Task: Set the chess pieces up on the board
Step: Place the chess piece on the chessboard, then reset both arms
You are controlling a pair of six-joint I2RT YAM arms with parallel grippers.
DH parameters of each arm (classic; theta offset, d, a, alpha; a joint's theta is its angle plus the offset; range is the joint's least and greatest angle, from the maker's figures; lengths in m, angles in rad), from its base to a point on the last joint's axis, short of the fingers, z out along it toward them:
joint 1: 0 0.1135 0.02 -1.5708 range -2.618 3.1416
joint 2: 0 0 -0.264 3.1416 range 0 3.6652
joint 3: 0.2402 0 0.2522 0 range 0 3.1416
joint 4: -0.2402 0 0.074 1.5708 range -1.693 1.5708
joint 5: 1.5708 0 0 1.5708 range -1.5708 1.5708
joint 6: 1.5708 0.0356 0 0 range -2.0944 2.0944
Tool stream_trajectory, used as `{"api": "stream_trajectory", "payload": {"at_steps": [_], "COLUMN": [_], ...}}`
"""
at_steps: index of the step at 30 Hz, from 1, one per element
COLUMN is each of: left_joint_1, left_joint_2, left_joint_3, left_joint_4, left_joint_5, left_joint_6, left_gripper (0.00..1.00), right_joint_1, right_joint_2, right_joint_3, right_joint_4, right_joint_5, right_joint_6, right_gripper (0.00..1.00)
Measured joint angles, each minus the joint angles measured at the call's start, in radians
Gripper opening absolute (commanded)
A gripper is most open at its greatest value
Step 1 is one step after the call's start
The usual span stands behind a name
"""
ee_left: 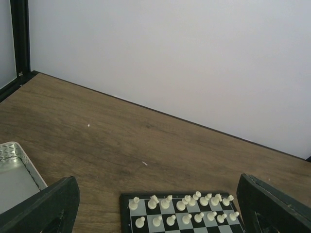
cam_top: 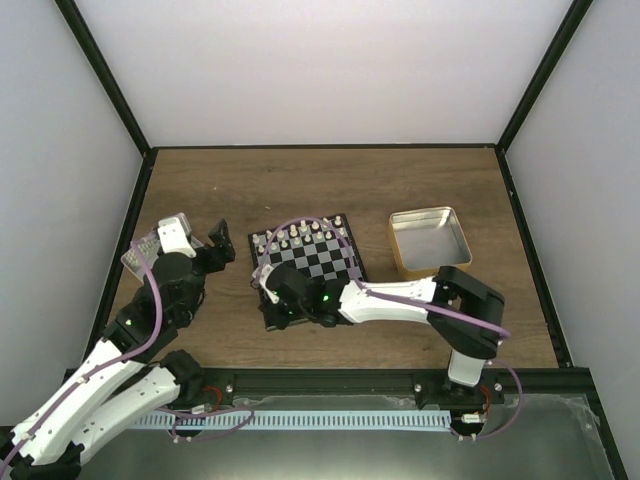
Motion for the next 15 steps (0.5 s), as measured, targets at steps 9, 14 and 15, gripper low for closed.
{"api": "stream_trajectory", "payload": {"at_steps": [9,14,15], "left_joint_1": [0.000,0.000,0.000], "left_joint_2": [-0.001,-0.018,-0.027], "left_joint_3": [-0.005,-0.003,-0.003], "left_joint_4": [-0.008,-0.043,-0.054], "left_joint_5": [0.006,0.032,0.042], "left_joint_6": [-0.002,-0.011,-0.010], "left_gripper": [0.96,1.00,1.00], "right_joint_1": [0.002,-0.011,-0.018], "right_joint_2": [-0.120,-0.222,-0.261], "right_joint_3": [0.003,-0.037,-0.060], "right_joint_4": [-0.001,-0.016,-0.022], "right_joint_5": [0.042,0.161,0.182], "right_joint_6": [0.055,0.120,0.138], "right_gripper": [0.36,0.39,0.41]}}
